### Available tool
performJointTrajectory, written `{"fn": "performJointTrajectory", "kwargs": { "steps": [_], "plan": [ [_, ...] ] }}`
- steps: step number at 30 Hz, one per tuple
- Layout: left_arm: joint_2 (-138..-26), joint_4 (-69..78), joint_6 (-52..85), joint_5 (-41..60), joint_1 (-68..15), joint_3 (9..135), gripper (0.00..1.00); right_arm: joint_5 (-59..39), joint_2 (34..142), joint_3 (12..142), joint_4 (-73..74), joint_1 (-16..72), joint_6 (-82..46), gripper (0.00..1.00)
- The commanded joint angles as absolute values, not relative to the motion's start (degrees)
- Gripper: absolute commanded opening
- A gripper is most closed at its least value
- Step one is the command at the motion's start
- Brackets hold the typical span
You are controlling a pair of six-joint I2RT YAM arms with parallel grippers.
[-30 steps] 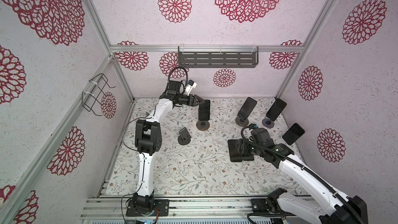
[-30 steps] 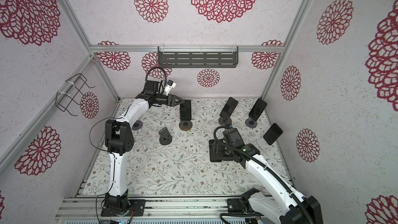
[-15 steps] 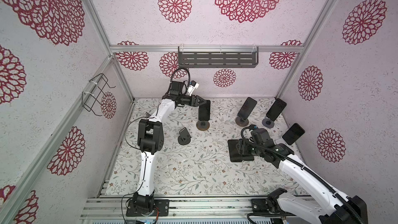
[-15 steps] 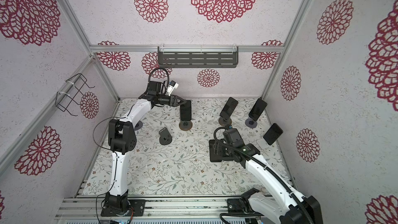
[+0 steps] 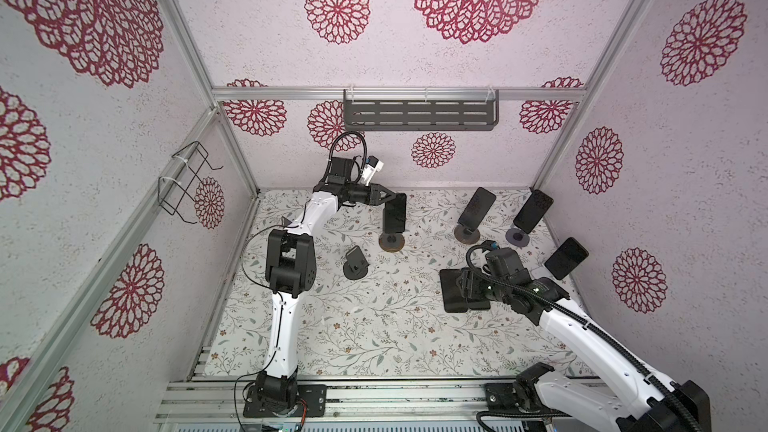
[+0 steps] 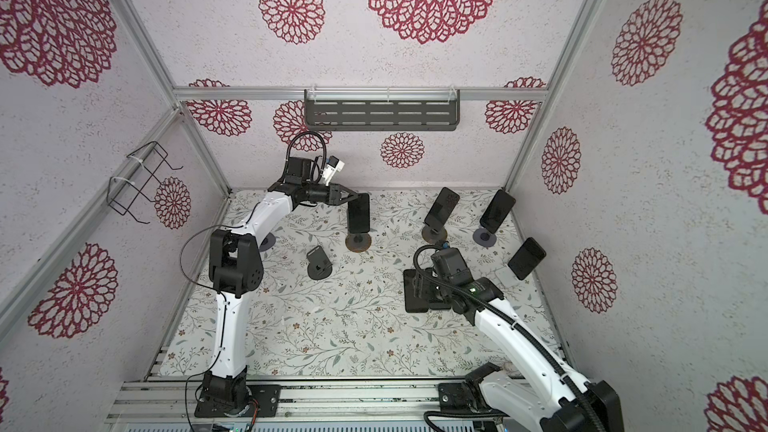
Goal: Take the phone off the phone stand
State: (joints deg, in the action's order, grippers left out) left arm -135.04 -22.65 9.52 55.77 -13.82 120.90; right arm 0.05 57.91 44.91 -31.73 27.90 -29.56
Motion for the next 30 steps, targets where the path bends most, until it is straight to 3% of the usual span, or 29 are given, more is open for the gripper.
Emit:
{"fn": "performJointTrajectory", "kwargs": {
  "steps": [1, 23, 30],
  "plan": [
    [-134.12, -23.27, 7.54, 55.24, -14.04, 119.97, 0.23, 1.33, 56.45, 45.04, -32.69, 27.62, -28.82, 0.69],
    [-127.84, -22.79, 13.55, 50.93, -13.23, 119.33, 0.14, 1.78, 54.58, 47.04, -35.07, 27.67, -26.71, 0.67],
    [-123.92, -22.2, 23.17, 51.61, -11.61, 120.68, 0.12, 0.99, 57.92, 53.92, -36.12, 27.9, -23.2, 0.66]
  ]
}}
